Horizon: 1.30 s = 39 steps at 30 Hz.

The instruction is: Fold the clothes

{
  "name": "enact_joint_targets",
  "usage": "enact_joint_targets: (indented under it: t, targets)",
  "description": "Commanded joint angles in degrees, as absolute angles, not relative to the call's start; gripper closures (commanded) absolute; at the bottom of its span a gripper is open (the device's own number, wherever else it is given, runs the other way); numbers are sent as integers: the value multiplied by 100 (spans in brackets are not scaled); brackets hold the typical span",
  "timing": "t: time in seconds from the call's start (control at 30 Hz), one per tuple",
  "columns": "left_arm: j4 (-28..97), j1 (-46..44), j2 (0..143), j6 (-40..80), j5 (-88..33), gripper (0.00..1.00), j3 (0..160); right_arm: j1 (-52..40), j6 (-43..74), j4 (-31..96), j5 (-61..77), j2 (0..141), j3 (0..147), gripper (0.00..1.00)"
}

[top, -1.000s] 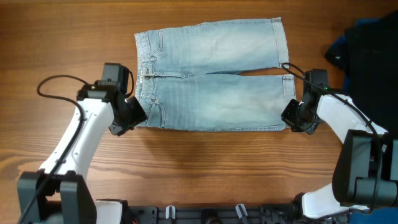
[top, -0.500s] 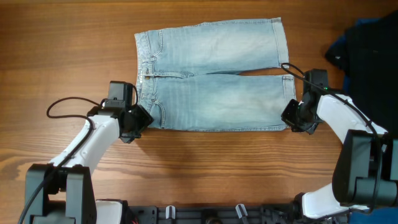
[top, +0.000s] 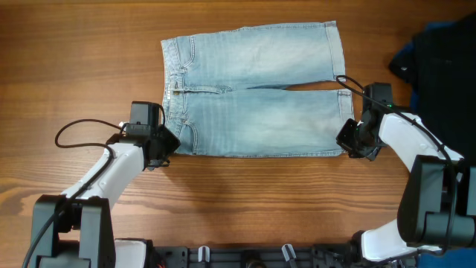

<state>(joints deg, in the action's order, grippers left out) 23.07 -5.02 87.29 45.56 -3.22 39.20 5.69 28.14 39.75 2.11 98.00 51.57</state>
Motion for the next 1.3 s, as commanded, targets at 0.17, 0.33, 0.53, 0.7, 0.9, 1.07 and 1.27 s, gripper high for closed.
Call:
enact_joint_targets:
  t: [0.17,0.33,0.53,0.7,0.9,1.07,1.27]
  targets:
    - [2534,-486,8785,4587,-209,96,3846,565,2502,3848,261,10151,5063,96]
    - [2731,-486,8423,4521,-207,96,3854,565,2370,4713,150,9891,5769,96]
    - [3756,-486,7419,4281,-204,96,3872,565,2346,5400,148,9194,6053,96]
    - [5363,-486,6514,4263,-207,96,4344,565,2327,5813,152,8232,6101,96]
    - [6820,-489,6322,4147,-202,94,5492,565,2069,6582,156,7924,6982,96]
    - [6965,-486,6405,4064,189,96,6309,565,1949,6224,333,7929,7874,96]
    - [6331,-486,6801,4045,423,95,6464,563,1898,5590,744,8147,8058,96]
